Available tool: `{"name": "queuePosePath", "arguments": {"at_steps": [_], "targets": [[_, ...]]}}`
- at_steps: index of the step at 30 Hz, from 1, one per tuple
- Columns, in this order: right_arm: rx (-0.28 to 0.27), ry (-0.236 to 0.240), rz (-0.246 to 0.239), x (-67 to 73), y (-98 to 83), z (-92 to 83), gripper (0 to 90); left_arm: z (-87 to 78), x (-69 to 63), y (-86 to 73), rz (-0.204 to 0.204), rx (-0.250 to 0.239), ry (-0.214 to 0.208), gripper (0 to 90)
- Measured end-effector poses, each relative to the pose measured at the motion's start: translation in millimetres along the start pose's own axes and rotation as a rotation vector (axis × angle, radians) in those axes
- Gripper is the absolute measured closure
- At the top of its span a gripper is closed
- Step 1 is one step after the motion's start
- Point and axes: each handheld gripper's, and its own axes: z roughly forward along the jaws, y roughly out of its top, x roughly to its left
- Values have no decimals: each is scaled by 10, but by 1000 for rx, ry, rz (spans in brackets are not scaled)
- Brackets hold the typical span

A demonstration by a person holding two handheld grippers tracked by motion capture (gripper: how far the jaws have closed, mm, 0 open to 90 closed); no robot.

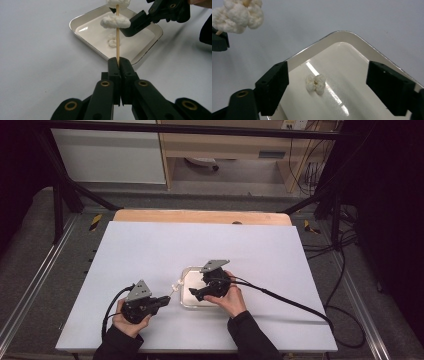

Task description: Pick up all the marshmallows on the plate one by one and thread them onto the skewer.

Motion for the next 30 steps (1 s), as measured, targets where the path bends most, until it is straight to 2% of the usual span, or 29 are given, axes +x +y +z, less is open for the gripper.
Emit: {"name": "queuePosePath", "arguments": {"at_steps": [5, 11, 21, 25, 30], "targets": [[20, 24, -12, 11, -48, 92, 325, 4, 4, -4, -2, -1, 3, 885], [22, 25, -44, 29, -96, 165, 455, 8, 10, -6, -4, 0, 3, 885], [30, 46, -71, 54, -148, 232, 592, 12, 12, -7, -4, 3, 4, 885], [15, 29, -80, 74, -164, 237, 652, 15, 11, -8, -6, 2, 3, 885], [14, 27, -74, 77, -166, 234, 682, 13, 9, -7, -4, -1, 5, 885]]}}
